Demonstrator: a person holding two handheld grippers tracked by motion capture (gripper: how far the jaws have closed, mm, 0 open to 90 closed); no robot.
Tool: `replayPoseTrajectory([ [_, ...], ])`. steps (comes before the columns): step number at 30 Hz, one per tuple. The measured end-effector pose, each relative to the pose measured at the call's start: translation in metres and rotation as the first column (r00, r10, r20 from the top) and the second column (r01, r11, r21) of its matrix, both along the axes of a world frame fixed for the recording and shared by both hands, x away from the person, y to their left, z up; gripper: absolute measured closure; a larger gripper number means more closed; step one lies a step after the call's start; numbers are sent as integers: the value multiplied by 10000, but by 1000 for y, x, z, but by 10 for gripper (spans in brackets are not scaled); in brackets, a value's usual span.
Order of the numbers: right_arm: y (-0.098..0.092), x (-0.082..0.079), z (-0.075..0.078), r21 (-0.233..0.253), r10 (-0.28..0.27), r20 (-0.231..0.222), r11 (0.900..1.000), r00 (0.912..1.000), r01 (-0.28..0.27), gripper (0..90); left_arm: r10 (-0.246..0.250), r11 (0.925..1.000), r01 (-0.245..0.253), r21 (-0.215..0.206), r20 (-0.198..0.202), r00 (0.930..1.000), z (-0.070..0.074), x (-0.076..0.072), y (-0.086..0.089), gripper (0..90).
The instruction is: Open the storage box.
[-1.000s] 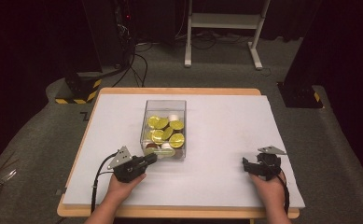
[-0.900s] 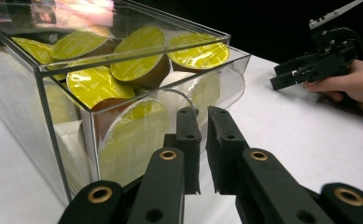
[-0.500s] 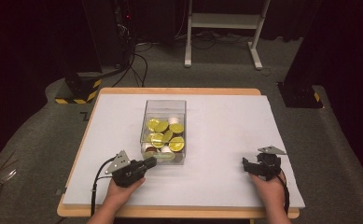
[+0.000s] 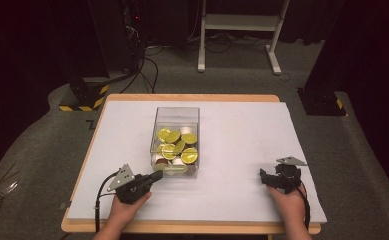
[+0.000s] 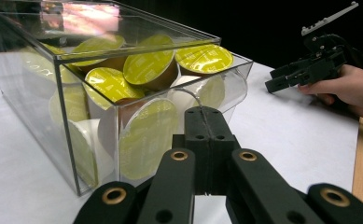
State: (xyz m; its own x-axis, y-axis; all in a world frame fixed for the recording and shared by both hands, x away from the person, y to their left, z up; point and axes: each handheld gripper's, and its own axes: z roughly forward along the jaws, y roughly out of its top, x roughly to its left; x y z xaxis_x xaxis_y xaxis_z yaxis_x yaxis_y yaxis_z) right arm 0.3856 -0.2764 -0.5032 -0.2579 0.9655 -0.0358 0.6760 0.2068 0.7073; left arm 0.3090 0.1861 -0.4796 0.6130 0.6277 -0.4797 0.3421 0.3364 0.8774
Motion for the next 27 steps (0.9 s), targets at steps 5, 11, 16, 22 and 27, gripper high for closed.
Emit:
replayPoseTrajectory([
  [5, 0, 0, 0, 2, -1, -2, 10000, 10000, 1, 132, -174, 9998, 172, -108, -184, 9997, -1, 2, -2, 845],
  [11, 0, 0, 0, 13, -10, -8, 10000, 10000, 10, 131, -703, 9973, 698, -216, -225, 9973, -3, 9, -5, 698],
  [16, 0, 0, 0, 21, -11, -10, 10000, 10000, 11, 132, -868, 9962, 867, -34, -145, 9961, -5, 14, -12, 714],
  [22, 0, 0, 0, 5, -1, 2, 10000, 10000, 1, 132, -943, 9955, 942, -139, -48, 9955, -6, 15, -14, 759],
  [27, 0, 0, 0, 4, 6, 8, 10000, 10000, -6, 132, -1067, 9938, 1063, -323, -89, 9943, -7, 15, -11, 785],
])
